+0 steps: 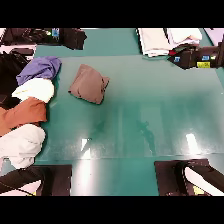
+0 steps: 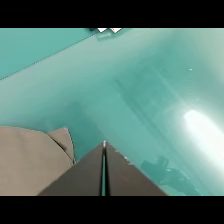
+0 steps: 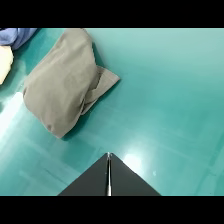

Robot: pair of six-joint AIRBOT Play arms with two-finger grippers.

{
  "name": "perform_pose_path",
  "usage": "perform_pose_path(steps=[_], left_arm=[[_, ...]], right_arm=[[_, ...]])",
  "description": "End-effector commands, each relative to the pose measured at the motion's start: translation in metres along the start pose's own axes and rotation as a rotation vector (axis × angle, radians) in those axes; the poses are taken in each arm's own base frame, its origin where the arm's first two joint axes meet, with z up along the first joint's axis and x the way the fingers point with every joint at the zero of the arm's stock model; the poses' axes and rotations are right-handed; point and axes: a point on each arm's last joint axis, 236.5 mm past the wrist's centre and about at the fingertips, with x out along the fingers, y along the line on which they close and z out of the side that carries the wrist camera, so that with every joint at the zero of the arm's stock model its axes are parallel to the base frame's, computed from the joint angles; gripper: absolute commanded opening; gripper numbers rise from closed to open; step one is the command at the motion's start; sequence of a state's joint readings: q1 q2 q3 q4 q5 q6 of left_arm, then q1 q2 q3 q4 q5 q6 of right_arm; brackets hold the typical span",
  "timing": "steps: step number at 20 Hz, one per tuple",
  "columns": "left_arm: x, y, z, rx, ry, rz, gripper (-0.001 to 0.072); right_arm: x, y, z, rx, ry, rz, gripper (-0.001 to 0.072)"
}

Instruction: Fold the shirts.

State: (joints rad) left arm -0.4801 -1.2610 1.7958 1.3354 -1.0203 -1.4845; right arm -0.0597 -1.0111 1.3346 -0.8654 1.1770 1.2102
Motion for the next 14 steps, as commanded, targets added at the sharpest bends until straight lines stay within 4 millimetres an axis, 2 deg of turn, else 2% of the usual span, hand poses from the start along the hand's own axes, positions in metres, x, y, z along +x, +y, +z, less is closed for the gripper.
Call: perform_pose_path(steps=[1,10,11,12,13,14], left_arm=[[0.0,0.0,0.0,0.0,0.0,0.001,0.0025],[0.001,-0.003,0.002,0.001,-0.009,-0.016,0.0027],[0.004,0.008,0.001,0.031,-0.006,0.03,0.0247],[0.01,0.027,-0.005,0.025,0.016,0.104,0.0594],[0.017,0.055,-0.017,0.0,0.063,0.203,0.0671],[0.027,0.076,-0.035,-0.009,0.128,0.268,0.067]], right_arm=[[0.0,0.0,0.0,0.0,0.001,0.0,0.0015],[0.0,0.0,0.0,0.001,0.001,0.0,0.0015],[0.0,0.0,0.0,0.001,0.001,0.001,0.0015],[0.0,0.0,0.0,0.001,0.001,0.001,0.0014],[0.0,0.0,0.0,0.001,0.001,0.001,0.0015],[0.0,0.001,0.0,0.001,0.001,0.003,0.0014]])
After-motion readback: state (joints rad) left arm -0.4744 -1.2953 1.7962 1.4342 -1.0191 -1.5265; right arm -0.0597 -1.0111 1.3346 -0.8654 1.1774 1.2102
